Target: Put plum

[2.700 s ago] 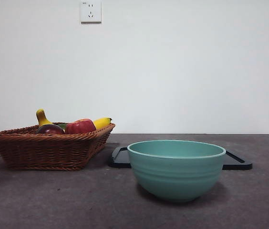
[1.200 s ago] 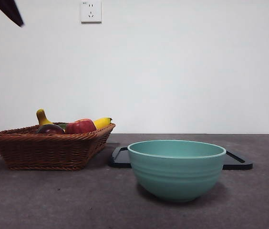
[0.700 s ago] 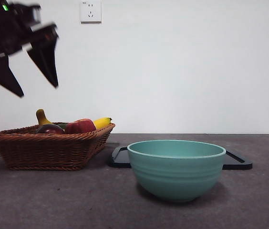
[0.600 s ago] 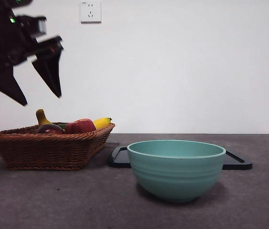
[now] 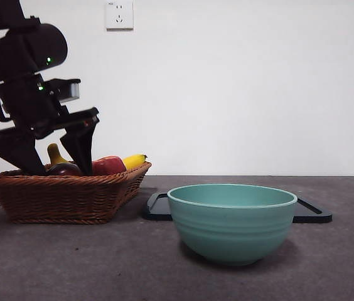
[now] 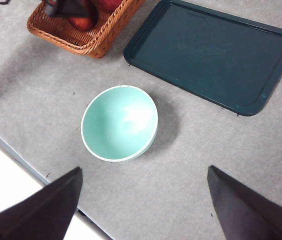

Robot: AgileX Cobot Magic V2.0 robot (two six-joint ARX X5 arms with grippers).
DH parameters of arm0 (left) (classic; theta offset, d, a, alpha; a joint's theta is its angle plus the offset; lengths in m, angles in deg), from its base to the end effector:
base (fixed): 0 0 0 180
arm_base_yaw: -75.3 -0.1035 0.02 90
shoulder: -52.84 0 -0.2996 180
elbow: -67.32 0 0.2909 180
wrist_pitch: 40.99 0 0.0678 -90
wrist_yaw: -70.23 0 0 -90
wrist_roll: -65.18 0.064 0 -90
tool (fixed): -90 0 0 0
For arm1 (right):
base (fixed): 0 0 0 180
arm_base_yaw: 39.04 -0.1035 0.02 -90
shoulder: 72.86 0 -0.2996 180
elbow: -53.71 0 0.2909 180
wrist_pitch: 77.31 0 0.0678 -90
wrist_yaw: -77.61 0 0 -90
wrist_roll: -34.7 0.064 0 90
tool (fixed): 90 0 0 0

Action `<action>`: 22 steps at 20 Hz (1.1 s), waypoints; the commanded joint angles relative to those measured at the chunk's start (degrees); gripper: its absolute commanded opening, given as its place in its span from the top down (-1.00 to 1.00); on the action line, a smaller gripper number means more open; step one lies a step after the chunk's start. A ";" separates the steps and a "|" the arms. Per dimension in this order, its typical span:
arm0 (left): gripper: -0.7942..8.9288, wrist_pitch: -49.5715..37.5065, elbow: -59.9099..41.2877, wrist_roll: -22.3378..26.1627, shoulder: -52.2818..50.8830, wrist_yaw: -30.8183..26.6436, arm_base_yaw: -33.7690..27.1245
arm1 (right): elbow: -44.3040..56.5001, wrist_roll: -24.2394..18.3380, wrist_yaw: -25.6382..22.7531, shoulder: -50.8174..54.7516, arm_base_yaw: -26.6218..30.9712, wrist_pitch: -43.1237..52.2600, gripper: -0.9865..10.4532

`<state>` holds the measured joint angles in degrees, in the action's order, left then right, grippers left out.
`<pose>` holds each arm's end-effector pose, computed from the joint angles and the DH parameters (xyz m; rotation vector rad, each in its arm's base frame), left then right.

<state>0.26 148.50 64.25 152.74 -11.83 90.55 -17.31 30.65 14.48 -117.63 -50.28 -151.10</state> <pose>0.3958 -0.1171 0.1917 0.0526 1.0540 -0.3583 0.1439 0.0581 0.3510 0.0507 0.8136 0.6548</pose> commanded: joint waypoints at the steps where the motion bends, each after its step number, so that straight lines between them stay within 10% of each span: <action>1: -0.06 -0.92 1.40 0.42 1.97 -0.07 0.22 | -1.01 0.66 0.09 -0.46 -0.26 0.59 0.13; 22: 0.23 5.92 1.42 -1.55 -17.79 4.15 8.52 | -1.01 0.66 0.09 -0.44 -0.26 0.55 0.13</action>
<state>6.57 148.50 62.87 134.60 -8.00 98.63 -17.31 30.67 14.50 -117.63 -50.28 -151.10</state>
